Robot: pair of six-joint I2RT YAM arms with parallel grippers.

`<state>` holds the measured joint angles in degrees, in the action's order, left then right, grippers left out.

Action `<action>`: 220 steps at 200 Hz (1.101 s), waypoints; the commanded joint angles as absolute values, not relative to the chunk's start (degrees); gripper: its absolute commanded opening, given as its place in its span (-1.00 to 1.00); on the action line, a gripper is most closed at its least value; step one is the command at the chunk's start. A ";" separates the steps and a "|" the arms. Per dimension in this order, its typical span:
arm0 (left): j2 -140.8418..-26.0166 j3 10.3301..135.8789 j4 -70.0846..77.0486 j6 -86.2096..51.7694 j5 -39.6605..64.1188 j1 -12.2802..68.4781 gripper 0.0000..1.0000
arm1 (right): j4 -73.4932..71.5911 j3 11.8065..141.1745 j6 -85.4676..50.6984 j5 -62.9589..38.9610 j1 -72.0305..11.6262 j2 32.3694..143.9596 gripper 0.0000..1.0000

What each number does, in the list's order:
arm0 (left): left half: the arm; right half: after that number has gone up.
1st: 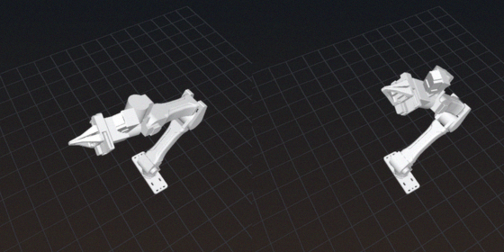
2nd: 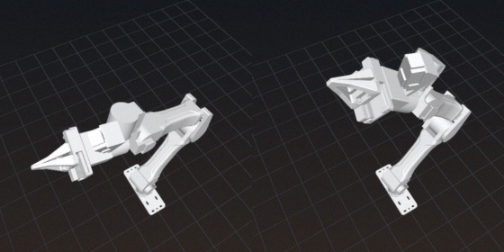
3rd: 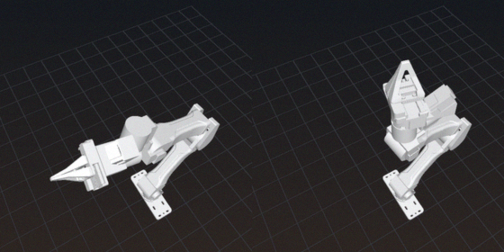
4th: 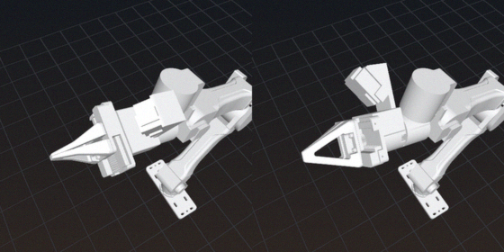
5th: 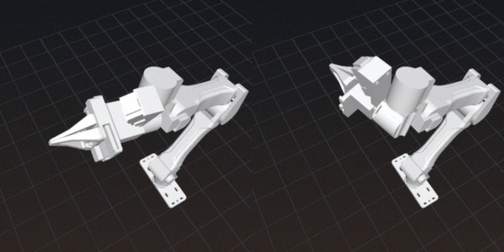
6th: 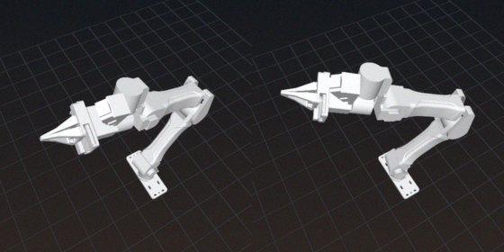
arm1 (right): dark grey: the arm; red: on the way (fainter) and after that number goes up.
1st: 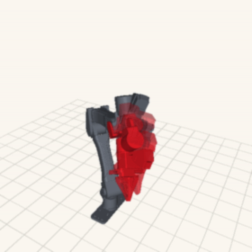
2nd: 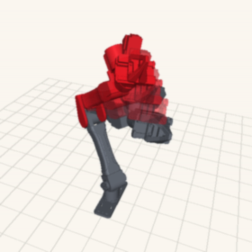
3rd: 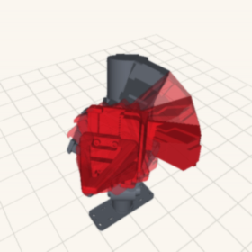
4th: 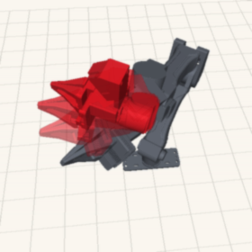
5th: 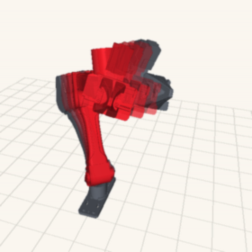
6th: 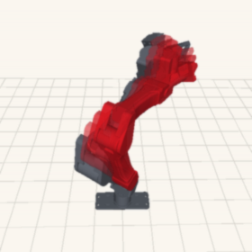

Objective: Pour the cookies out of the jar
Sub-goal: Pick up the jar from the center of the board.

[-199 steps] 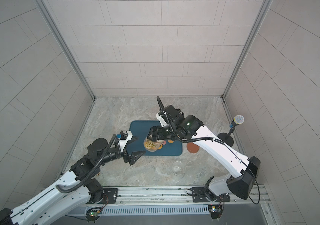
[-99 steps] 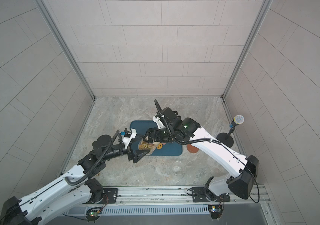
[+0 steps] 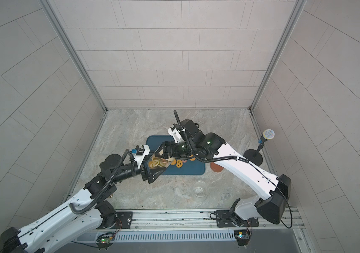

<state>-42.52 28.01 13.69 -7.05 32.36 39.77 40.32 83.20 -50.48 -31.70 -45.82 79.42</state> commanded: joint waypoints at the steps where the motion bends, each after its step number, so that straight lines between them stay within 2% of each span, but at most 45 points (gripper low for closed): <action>1: -42.64 27.42 14.24 -7.82 35.53 39.99 1.00 | 29.95 84.24 -52.65 -34.22 -45.88 75.95 -1.00; 34: -42.80 27.33 14.60 -7.99 35.93 39.99 0.99 | 26.02 82.13 -54.96 -35.33 -45.86 75.15 -1.00; 54: -43.28 27.60 14.69 -7.67 37.65 39.98 0.73 | 23.92 80.94 -56.15 -35.92 -45.90 74.97 -1.00; 66: -43.65 27.66 15.19 -7.67 38.40 39.91 0.47 | 22.72 80.30 -56.72 -36.12 -45.88 74.80 -1.00; 80: -43.86 27.77 15.49 -7.65 37.68 39.99 -0.08 | 22.49 79.94 -56.82 -35.99 -45.95 74.66 -1.00; 93: -43.69 27.56 16.44 -7.93 37.56 39.99 -0.32 | 21.49 79.40 -57.23 -35.97 -45.88 74.53 -1.00; 116: -43.43 27.75 17.23 -8.17 37.41 39.99 -0.92 | 21.03 78.75 -57.53 -35.31 -45.88 74.40 -0.99; 119: -43.42 27.81 17.16 -8.11 37.27 39.95 -1.00 | 21.24 78.75 -57.42 -34.99 -45.88 74.30 -0.87; 132: -43.12 28.33 16.73 -7.62 36.15 39.98 -1.00 | 22.72 78.50 -56.52 -32.57 -45.69 73.86 -0.17; 142: -42.98 28.85 16.08 -7.21 34.22 39.90 -1.00 | 23.77 78.40 -55.61 -29.75 -45.70 73.28 0.30; 153: -42.81 29.48 15.43 -7.61 31.71 39.88 -1.00 | 24.34 78.33 -55.05 -27.12 -45.70 72.77 0.96; 179: -43.01 27.83 22.67 -14.27 28.63 39.87 -1.00 | 21.73 78.13 -56.45 -23.13 -45.85 72.35 1.00; 220: -42.25 26.16 29.16 -18.80 25.57 40.07 -1.00 | 25.20 79.01 -58.36 -13.04 -46.67 72.84 1.00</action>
